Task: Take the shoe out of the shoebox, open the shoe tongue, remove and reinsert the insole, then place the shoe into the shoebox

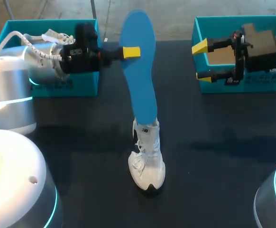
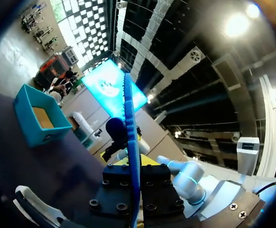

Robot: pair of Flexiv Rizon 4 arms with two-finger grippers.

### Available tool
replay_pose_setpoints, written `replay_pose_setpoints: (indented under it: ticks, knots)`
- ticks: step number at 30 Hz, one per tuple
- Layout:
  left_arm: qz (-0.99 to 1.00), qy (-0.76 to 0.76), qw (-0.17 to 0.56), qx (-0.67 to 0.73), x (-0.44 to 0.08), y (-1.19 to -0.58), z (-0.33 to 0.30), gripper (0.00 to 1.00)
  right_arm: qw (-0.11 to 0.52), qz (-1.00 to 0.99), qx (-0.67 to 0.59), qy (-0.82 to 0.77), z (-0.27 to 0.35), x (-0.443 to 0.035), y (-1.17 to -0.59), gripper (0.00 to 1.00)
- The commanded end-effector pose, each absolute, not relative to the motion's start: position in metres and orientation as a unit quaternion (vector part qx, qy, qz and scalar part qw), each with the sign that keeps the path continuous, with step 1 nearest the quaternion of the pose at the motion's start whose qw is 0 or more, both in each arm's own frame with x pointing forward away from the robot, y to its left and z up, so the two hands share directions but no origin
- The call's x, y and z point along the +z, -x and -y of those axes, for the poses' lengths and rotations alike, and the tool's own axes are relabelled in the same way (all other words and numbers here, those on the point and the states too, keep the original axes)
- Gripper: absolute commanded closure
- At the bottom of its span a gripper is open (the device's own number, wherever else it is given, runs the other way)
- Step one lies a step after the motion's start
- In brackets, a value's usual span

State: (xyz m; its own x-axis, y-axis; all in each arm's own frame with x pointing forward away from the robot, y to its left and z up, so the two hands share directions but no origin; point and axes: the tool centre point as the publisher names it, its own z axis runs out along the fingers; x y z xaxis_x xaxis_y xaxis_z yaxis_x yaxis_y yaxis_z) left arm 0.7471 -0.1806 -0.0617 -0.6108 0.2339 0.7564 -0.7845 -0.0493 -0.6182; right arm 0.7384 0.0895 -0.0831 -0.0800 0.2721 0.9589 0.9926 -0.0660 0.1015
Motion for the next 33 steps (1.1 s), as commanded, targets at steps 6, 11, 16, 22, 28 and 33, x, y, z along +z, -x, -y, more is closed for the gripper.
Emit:
replay_pose_setpoints:
  ticks: [6,11,16,22,28,33]
  knots:
    - [0.580,-0.316,0.429,0.616,-0.068,-0.740,0.180,1.00,0.373,0.572,-0.465,0.564,-0.092,-0.080,-0.738,0.00]
    - [0.558,-0.342,0.454,0.605,-0.072,-0.739,0.180,1.00,0.333,0.590,-0.445,0.586,-0.096,-0.070,-0.734,0.00]
    - [0.541,-0.361,0.474,0.594,-0.075,-0.739,0.179,1.00,0.286,0.604,-0.419,0.614,-0.100,-0.058,-0.729,0.00]
    - [0.532,-0.373,0.489,0.583,-0.083,-0.743,0.177,1.00,0.240,0.616,-0.392,0.640,-0.104,-0.044,-0.726,0.00]
    - [0.532,-0.374,0.496,0.576,-0.093,-0.748,0.177,1.00,0.198,0.635,-0.354,0.658,-0.108,-0.030,-0.724,0.00]
    - [0.527,-0.378,0.505,0.569,-0.099,-0.752,0.178,1.00,0.156,0.652,-0.317,0.671,-0.116,-0.020,-0.723,0.00]
